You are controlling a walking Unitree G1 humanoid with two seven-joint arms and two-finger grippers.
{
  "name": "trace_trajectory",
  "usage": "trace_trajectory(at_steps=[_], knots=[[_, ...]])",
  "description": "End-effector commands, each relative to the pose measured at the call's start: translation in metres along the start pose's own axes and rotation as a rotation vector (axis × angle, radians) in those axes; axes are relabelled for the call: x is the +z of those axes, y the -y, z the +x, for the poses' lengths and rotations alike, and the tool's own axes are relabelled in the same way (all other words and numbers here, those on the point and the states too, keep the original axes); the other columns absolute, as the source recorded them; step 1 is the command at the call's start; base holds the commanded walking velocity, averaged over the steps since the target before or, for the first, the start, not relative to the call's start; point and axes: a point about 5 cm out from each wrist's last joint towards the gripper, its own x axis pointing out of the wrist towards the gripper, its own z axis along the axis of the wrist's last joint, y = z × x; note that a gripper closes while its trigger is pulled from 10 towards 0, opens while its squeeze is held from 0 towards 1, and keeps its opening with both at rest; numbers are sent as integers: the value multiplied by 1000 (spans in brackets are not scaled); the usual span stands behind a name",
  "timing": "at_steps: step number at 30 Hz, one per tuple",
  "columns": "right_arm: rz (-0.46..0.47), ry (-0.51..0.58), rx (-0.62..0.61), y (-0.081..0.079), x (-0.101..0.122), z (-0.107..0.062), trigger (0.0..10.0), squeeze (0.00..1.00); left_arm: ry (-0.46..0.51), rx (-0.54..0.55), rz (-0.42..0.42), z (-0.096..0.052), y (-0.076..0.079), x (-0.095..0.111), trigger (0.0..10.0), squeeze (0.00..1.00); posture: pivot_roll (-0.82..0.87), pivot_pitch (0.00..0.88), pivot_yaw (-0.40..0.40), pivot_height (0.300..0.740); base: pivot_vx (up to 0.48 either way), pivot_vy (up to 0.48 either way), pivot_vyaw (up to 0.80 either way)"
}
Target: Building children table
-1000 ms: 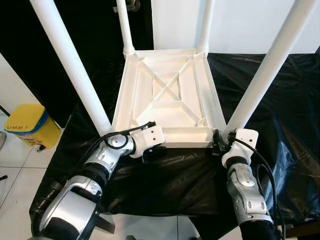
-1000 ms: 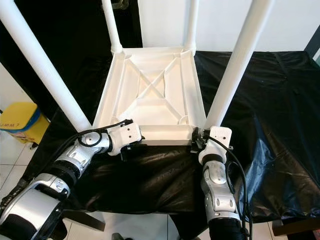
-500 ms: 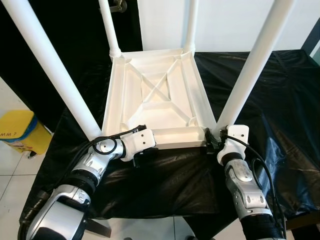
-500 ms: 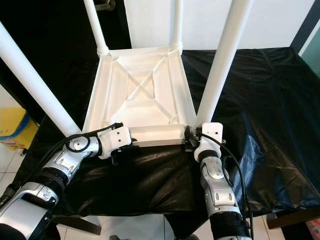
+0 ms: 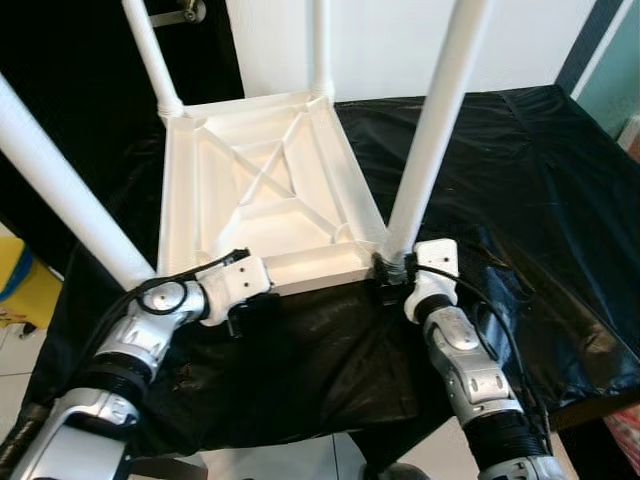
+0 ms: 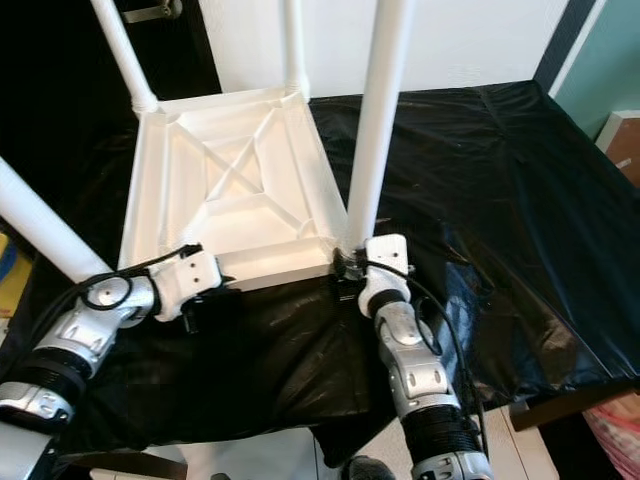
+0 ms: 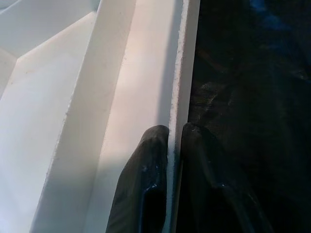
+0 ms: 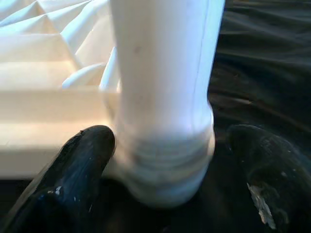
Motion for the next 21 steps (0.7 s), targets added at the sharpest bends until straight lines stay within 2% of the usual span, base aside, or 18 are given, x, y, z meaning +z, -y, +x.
trace_trajectory(at_steps=[1,2,3,4,5,6,7,8,9,13,18,20,21], knots=[[0,-40,24,-5,-9,-2,10000,0,-61,156,-159,-26,-15,-24,10000,0,-126,104,6,740,0,0,0],[0,-40,24,-5,-9,-2,10000,0,-61,156,-159,-26,-15,-24,10000,0,-126,104,6,740,0,0,0],[0,-39,29,-6,-9,-2,10000,0,6,164,-195,-25,-15,-15,10000,1000,-127,104,5,740,0,0,0],[0,-39,29,-6,-9,-2,10000,0,6,164,-195,-25,-15,-15,10000,1000,-127,104,5,740,0,0,0],[1,-36,26,-6,-9,-2,10000,0,101,166,-229,-23,-14,-3,10000,1000,-129,104,4,740,0,0,0],[1,-36,26,-6,-9,-2,10000,0,101,166,-229,-23,-14,-3,10000,1000,-129,104,4,740,0,0,0],[-2,-32,18,-5,-9,-3,10000,0,194,166,-247,-22,-11,10,10000,765,-132,105,3,740,0,0,0],[-4,-28,9,-3,-9,-4,10000,0,261,163,-253,-22,-8,19,10000,0,-134,105,2,740,0,0,0],[-4,-28,9,-3,-9,-4,10000,0,261,163,-253,-22,-8,19,10000,0,-134,105,2,740,0,0,0],[-7,-22,-19,7,-10,-12,10000,0,404,64,-303,-28,8,39,10000,0,-136,108,-1,740,0,0,0],[-8,-7,-34,12,-10,-16,10000,0,439,49,-307,-30,11,45,10000,0,-133,108,-4,740,0,0,0],[-8,27,-66,24,-9,-24,10000,0,523,55,-360,-34,13,57,10000,0,-128,106,-5,740,0,0,0],[-8,27,-66,24,-9,-24,10000,0,523,55,-360,-34,13,57,10000,0,-128,106,-5,740,0,0,0]])
